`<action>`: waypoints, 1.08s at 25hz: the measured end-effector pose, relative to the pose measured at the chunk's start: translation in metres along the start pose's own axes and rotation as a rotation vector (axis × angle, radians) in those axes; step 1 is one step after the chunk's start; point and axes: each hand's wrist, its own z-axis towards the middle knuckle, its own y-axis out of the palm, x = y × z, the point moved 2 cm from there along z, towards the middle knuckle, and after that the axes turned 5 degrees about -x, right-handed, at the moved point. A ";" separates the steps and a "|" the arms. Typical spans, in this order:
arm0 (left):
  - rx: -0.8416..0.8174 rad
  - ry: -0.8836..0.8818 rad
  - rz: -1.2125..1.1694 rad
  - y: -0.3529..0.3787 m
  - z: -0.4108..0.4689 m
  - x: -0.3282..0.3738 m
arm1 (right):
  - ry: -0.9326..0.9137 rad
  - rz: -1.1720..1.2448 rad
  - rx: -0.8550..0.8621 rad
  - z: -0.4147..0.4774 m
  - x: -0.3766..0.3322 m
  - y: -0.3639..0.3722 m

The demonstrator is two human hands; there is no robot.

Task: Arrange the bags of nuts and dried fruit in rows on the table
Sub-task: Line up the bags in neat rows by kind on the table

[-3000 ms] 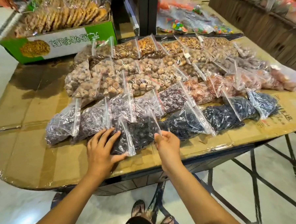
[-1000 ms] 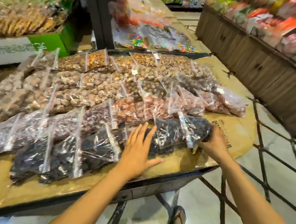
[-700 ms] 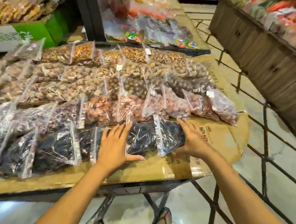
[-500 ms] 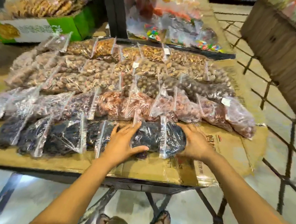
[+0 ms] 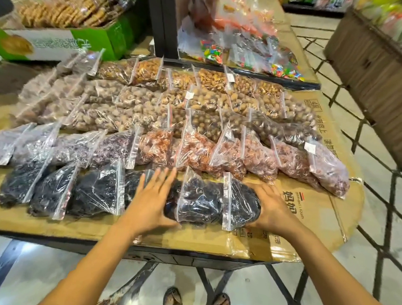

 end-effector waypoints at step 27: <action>0.272 0.293 -0.120 -0.041 0.042 0.134 | -0.194 0.393 -0.062 -0.004 0.022 -0.023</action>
